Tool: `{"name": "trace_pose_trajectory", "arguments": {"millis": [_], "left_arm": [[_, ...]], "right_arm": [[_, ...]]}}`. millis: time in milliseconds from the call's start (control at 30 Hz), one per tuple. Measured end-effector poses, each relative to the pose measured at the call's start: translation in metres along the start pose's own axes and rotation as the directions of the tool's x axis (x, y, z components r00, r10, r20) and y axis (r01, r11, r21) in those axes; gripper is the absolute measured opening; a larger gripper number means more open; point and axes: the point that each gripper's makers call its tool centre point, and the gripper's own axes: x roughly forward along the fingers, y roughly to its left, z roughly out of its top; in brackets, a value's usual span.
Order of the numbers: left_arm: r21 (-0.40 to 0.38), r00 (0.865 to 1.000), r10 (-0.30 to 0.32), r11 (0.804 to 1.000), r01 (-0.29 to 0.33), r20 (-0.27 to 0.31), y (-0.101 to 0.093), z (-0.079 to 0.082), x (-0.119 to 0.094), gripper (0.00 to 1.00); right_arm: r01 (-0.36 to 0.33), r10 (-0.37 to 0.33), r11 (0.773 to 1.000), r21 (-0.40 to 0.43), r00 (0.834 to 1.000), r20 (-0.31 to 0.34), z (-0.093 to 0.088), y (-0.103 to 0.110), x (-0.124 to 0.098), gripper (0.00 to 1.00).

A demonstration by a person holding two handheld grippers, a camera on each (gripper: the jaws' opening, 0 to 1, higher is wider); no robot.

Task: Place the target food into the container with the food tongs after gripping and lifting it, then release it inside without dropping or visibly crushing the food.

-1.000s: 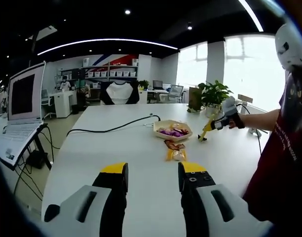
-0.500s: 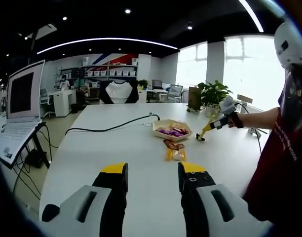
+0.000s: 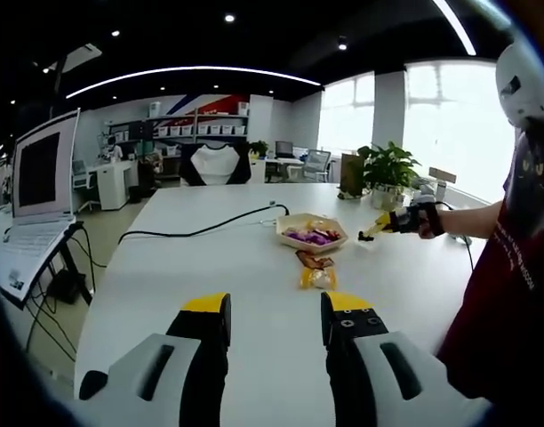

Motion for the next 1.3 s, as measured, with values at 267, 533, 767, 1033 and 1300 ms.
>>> {"name": "trace_pose_trajectory", "arguments": {"millis": [267,533,767,1033,1300], "left_arm": [[0.013,1.000,-0.009,1.000,0.009,-0.006,-0.003,0.003,0.002,0.43],[0.011,1.000,-0.003,1.000,0.003,-0.013,-0.002,-0.001,0.000,0.43],[0.011,1.000,-0.018,1.000,0.018,-0.004,-0.005,0.000,0.005,0.43],[0.009,1.000,-0.022,1.000,0.022,0.004,-0.004,0.000,0.003,0.43],[0.003,1.000,-0.015,1.000,0.015,0.006,-0.002,-0.002,0.000,0.43]], "right_arm": [[-0.062,0.049,0.971,0.229,0.997,0.059,0.000,0.001,-0.001,0.15],[0.076,-0.068,0.973,-0.216,0.997,0.045,-0.002,0.001,-0.004,0.20],[0.073,-0.091,0.831,-0.551,0.996,-0.005,-0.004,0.039,-0.006,0.22],[0.049,-0.067,0.758,-0.651,0.998,-0.004,0.002,0.079,-0.010,0.21],[0.064,-0.108,0.701,-0.710,0.994,-0.016,0.009,0.083,-0.014,0.21]]}}
